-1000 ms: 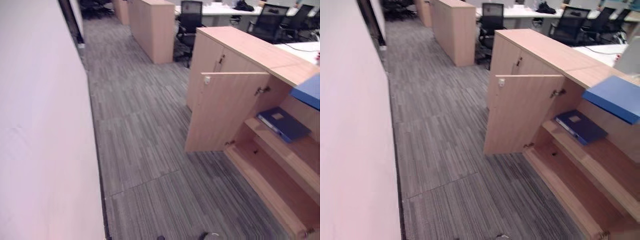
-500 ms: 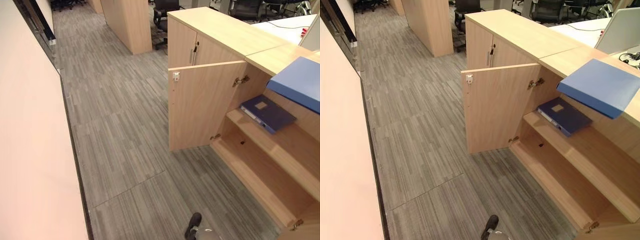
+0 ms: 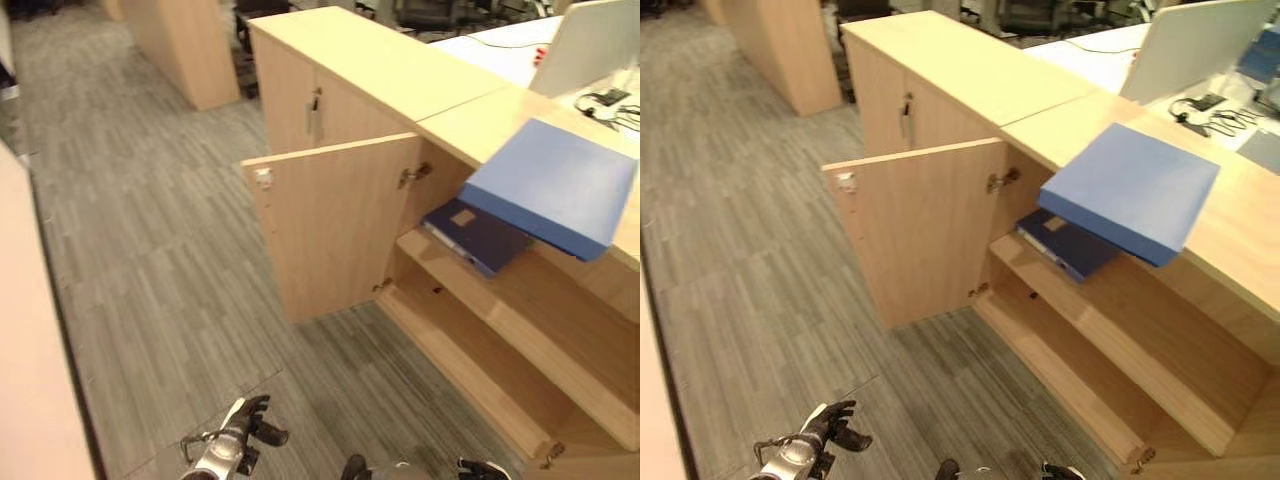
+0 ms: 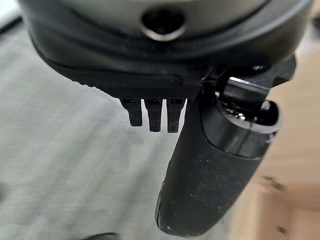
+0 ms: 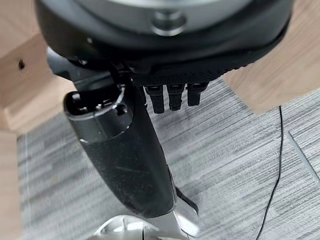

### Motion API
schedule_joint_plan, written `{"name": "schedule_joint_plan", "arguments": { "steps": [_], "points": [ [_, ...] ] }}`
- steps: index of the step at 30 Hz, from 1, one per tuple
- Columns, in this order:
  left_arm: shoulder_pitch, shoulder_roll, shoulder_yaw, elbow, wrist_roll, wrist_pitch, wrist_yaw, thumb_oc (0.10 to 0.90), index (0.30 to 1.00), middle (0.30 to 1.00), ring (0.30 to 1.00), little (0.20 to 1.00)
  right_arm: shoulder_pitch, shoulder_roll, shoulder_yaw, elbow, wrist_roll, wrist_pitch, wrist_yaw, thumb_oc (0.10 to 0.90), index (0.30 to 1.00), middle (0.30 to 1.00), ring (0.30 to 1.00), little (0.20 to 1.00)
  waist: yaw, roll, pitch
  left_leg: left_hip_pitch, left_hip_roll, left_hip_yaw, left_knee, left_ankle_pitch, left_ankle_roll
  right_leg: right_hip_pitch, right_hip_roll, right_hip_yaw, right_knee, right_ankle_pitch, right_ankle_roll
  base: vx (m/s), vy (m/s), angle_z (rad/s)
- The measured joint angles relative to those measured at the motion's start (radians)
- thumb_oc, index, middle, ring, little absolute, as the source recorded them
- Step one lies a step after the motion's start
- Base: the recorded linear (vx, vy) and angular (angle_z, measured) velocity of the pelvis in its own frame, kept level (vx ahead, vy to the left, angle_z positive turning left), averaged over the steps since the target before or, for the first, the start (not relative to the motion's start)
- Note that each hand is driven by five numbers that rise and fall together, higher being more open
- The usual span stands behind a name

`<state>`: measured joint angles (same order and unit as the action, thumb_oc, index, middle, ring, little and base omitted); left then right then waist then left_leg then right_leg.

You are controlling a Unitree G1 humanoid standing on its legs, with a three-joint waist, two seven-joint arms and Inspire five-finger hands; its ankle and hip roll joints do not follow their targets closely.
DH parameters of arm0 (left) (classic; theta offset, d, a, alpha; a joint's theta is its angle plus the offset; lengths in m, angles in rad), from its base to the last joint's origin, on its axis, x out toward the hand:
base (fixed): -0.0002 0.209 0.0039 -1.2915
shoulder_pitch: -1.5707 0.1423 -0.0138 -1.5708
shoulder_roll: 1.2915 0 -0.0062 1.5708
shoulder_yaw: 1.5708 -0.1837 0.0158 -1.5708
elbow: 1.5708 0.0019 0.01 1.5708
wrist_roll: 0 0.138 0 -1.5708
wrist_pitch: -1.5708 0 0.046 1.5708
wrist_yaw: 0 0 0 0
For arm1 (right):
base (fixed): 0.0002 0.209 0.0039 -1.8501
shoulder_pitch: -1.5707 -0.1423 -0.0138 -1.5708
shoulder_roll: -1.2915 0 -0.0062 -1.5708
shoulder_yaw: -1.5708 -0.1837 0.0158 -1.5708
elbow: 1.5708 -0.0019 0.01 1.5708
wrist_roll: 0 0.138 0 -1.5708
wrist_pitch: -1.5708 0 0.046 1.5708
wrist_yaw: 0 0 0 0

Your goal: Put the empty folder in the office cabinet

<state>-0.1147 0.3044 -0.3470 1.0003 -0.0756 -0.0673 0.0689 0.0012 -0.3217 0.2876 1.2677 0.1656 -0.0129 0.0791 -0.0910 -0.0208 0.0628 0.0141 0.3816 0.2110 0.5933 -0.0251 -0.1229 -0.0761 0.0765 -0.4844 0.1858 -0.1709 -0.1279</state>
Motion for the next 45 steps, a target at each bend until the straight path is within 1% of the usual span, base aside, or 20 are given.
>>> {"name": "schedule_joint_plan", "arguments": {
  "steps": [1,2,4,6,8,10,11,12,14,15,16,18,20,22,23,24,27,31,38,45],
  "points": [
    [0.009,0.001,-0.001,-0.067,-0.001,-0.001,-0.009,0.8,0.9,0.9,0.9,0.9,-0.001,-0.001,0.014,-0.003,0.0,0.002,-0.001,0.8,0.9,0.9,0.9,0.9,0.012,-0.028,0.009,-0.15,-0.036,-0.127,0.216,0.014,0.017,0.031,0.012,0.052,-0.036,0.003,-0.025,0.21,0.03,-0.79],
    [0.011,0.009,-0.002,-0.107,-0.002,-0.006,-0.013,0.8,0.9,0.9,0.9,0.9,-0.003,0.005,0.016,-0.002,-0.001,0.013,0.002,0.8,0.9,0.9,0.9,0.9,0.029,-0.048,0.014,-0.245,-0.063,-0.166,0.294,-0.006,0.033,0.049,0.01,0.069,-0.055,0.01,-0.031,0.11,0.207,-1.12],
    [0.042,0.025,-0.001,-0.132,-0.044,-0.007,-0.018,0.8,0.9,0.9,0.9,0.9,-0.044,0.039,0.013,0.047,0.0,0.022,-0.002,0.8,0.9,0.9,0.9,0.9,0.086,-0.128,0.055,-0.388,-0.234,-0.231,0.148,-0.097,0.064,0.133,-0.021,0.181,-0.086,0.015,-0.021,0.06,0.235,-1.37],
    [0.079,0.024,-0.003,-0.119,-0.062,0.0,-0.019,0.8,0.9,0.9,0.9,0.9,-0.051,0.029,0.039,0.039,-0.002,0.007,-0.002,0.8,0.9,0.9,0.9,0.9,0.1,-0.118,0.071,-0.426,-0.326,-0.279,-0.114,-0.054,0.05,0.19,-0.012,0.193,-0.115,0.008,-0.001,0.07,0.144,-1.33],
    [0.095,0.017,-0.006,-0.08,-0.072,0.0,-0.02,0.8,0.9,0.9,0.9,0.9,-0.026,0.02,0.078,0.018,-0.008,-0.005,-0.002,0.8,0.9,0.9,0.9,0.9,0.087,-0.088,0.078,-0.433,-0.416,-0.335,-0.258,0.07,0.076,0.246,0.016,0.232,-0.125,-0.013,0.013,0.12,0.192,-0.96],
    [0.073,0.016,-0.001,-0.034,-0.077,-0.002,-0.017,0.8,0.9,0.9,0.9,0.9,-0.017,0.032,0.101,0.028,-0.018,0.012,0.008,0.8,0.9,0.9,0.9,0.9,0.096,-0.086,0.076,-0.354,-0.516,-0.466,-0.446,0.101,0.08,0.262,0.011,0.265,-0.126,-0.029,0.039,0.14,0.25,-1.03],
    [0.091,0.013,-0.015,-0.024,-0.077,0.001,-0.022,0.8,0.9,0.9,0.9,0.9,0.004,0.04,0.095,0.048,-0.028,0.014,0.009,0.8,0.9,0.9,0.9,0.9,0.097,-0.046,0.077,-0.259,-0.483,-0.434,-0.471,0.213,0.154,0.287,0.062,0.315,-0.072,-0.069,0.089,0.24,0.395,-1.13],
    [0.066,0.001,-0.029,-0.012,-0.076,0.007,-0.032,0.8,0.9,0.9,0.9,0.9,0.034,0.066,0.05,0.069,-0.042,0.012,0.001,0.8,0.9,0.9,0.9,0.9,0.095,-0.061,0.079,-0.162,-0.484,-0.439,-0.598,0.245,0.196,0.253,0.013,0.306,0.021,-0.123,0.116,0.23,0.401,-0.87],
    [0.061,-0.016,-0.049,-0.031,-0.074,0.002,-0.044,0.8,0.9,0.9,0.9,0.9,0.041,0.061,0.044,0.081,-0.045,0.006,0.003,0.8,0.9,0.9,0.9,0.9,0.093,-0.038,0.063,-0.118,-0.472,-0.43,-0.675,0.263,0.191,0.237,-0.006,0.309,-0.007,-0.127,0.126,0.07,0.181,-0.18],
    [0.055,-0.014,-0.052,-0.079,-0.073,-0.002,-0.056,0.8,0.9,0.9,0.9,0.9,0.039,0.068,0.044,0.07,-0.046,0.006,0.001,0.8,0.9,0.9,0.9,0.9,0.094,-0.033,0.056,-0.134,-0.475,-0.404,-0.678,0.254,0.182,0.213,-0.025,0.313,-0.051,-0.07,0.126,0.05,0.156,-0.12],
    [0.05,-0.004,-0.053,-0.109,-0.072,0.0,-0.057,0.8,0.9,0.9,0.9,0.9,0.039,0.074,0.05,0.063,-0.047,0.007,0.003,0.8,0.9,0.9,0.9,0.9,0.092,-0.045,0.05,-0.141,-0.481,-0.374,-0.677,0.225,0.151,0.22,-0.043,0.315,-0.096,-0.042,0.105,0.05,0.156,0.0],
    [0.04,0.035,-0.043,-0.205,-0.072,-0.002,-0.059,0.8,0.9,0.9,0.9,0.9,0.033,0.1,0.051,0.056,-0.047,0.011,0.003,0.8,0.9,0.9,0.9,0.9,0.096,-0.116,0.047,-0.185,-0.486,-0.289,-0.489,0.152,0.188,0.24,-0.12,0.294,-0.153,0.012,0.115,0.04,0.136,0.03],
    [0.048,0.042,-0.03,-0.289,-0.079,0.009,-0.056,0.8,0.9,0.9,0.9,0.9,0.036,0.076,0.05,0.02,-0.046,0.028,0.004,0.8,0.9,0.9,0.9,0.9,0.092,-0.088,0.043,-0.146,-0.445,-0.309,-0.505,0.084,0.15,0.244,-0.111,0.3,-0.143,0.007,0.128,0.06,0.119,-0.01],
    [0.022,0.05,-0.052,-0.405,-0.117,0.003,-0.049,0.8,0.9,0.9,0.9,0.9,-0.026,0.093,0.092,0.02,-0.039,0.067,-0.034,0.8,0.9,0.9,0.9,0.9,0.115,-0.063,0.05,-0.059,-0.448,-0.331,-0.611,0.143,0.181,0.228,-0.138,0.3,-0.022,-0.004,0.178,0.08,0.134,0.04],
    [-0.024,0.041,-0.084,-0.404,-0.12,0.006,-0.039,0.8,0.9,0.9,0.9,0.9,-0.084,0.123,0.148,0.04,-0.04,0.156,-0.077,0.8,0.9,0.9,0.9,0.9,0.158,-0.075,0.042,-0.046,-0.462,-0.34,-0.617,0.146,0.178,0.239,-0.155,0.301,-0.022,-0.022,0.208,-0.02,0.099,0.15],
    [-0.036,0.032,-0.07,-0.534,-0.152,0.027,-0.033,0.8,0.9,0.9,0.9,0.9,-0.075,0.111,0.122,0.037,-0.063,0.12,-0.104,0.8,0.9,0.9,0.9,0.9,0.167,-0.081,0.04,-0.025,-0.481,-0.349,-0.649,0.156,0.182,0.241,-0.171,0.311,-0.049,-0.044,0.205,-0.01,0.093,0.3],
    [-0.036,0.09,-0.03,-0.81,-0.206,-0.017,-0.011,0.8,0.9,0.9,0.9,0.9,-0.089,0.108,0.031,-0.079,0.019,0.001,-0.09,0.8,0.9,0.9,0.9,0.9,0.141,-0.034,0.048,-0.016,-0.484,-0.372,-0.674,0.172,0.191,0.22,-0.189,0.331,-0.066,-0.039,0.234,0.0,0.059,0.09],
    [-0.073,0.169,-0.015,-1.024,-0.303,-0.017,-0.016,0.8,0.9,0.9,0.9,0.9,-0.088,0.18,0.043,-0.083,0.043,0.005,-0.055,0.8,0.9,0.9,0.9,0.9,0.122,0.037,0.025,0.006,-0.479,-0.341,-0.674,0.156,0.187,0.231,-0.191,0.354,-0.115,0.028,0.22,0.02,0.03,-0.12],
    [-0.191,0.179,-0.012,-1.192,-0.045,-0.09,0.063,0.8,0.9,0.9,0.9,0.9,-0.081,0.19,0.093,-0.039,0.089,0.021,-0.054,0.8,0.9,0.9,0.9,0.9,0.117,-0.004,0.011,0.021,-0.46,-0.333,-0.674,0.161,0.162,0.278,-0.167,0.353,-0.176,0.066,0.209,-0.01,-0.03,-0.05],
    [-0.299,0.259,-0.008,-1.331,0.248,-0.156,0.125,0.8,0.9,0.9,0.9,0.9,-0.091,0.201,0.106,-0.008,0.092,0.016,-0.047,0.8,0.9,0.9,0.9,0.9,0.12,-0.011,0.002,0.027,-0.455,-0.338,-0.674,0.162,0.154,0.295,-0.159,0.353,-0.198,0.077,0.203,0.0,-0.037,0.03]
  ]
}}
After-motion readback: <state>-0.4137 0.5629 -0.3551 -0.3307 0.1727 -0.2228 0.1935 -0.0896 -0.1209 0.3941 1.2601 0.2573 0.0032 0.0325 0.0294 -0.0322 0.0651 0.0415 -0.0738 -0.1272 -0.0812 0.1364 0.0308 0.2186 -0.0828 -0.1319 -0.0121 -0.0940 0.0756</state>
